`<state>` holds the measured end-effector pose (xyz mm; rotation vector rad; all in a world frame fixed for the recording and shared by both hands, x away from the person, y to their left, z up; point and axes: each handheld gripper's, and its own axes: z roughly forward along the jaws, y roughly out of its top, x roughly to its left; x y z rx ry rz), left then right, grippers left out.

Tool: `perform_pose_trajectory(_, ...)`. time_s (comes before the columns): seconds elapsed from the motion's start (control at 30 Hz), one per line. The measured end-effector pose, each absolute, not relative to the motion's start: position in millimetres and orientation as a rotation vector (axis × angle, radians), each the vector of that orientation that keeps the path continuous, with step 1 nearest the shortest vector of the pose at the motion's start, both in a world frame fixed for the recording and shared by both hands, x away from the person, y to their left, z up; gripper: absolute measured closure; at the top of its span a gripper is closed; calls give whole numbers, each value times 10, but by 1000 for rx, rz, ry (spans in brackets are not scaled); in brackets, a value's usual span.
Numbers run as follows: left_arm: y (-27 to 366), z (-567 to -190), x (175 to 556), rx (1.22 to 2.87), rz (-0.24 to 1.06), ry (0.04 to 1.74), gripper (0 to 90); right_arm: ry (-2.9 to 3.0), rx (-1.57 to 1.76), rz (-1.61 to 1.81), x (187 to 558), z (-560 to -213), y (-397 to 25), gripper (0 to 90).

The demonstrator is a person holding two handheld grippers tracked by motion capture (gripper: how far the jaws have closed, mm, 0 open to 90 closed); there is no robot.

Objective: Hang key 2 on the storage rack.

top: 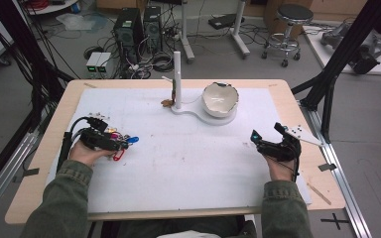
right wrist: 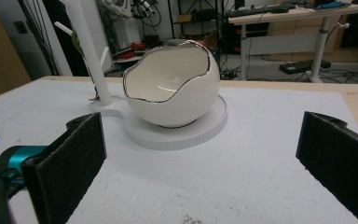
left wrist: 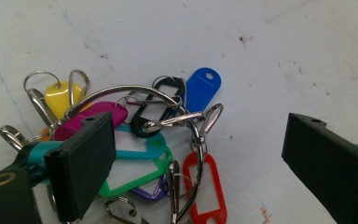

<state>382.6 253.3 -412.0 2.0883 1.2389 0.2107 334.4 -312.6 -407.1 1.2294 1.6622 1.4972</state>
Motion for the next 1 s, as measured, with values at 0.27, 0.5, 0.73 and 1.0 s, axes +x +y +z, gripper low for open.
perform_pose_trajectory(0.27,2494,-4180,3820,2129,207,1223,207,1667,1238,1495,3346,-4073,-3128,5)
perform_pose_trajectory(0.5,2483,-4205,3811,2152,213,1211,307,1666,1238,1495,3346,-4074,-3125,5)
perform_pose_trajectory(0.73,2459,-4222,3808,2190,229,1218,455,1667,1233,1495,3352,-4076,-3127,5)
perform_pose_trajectory(1.0,2404,-4241,3800,2223,296,1219,645,1668,1233,1491,3355,-4078,-3126,5)
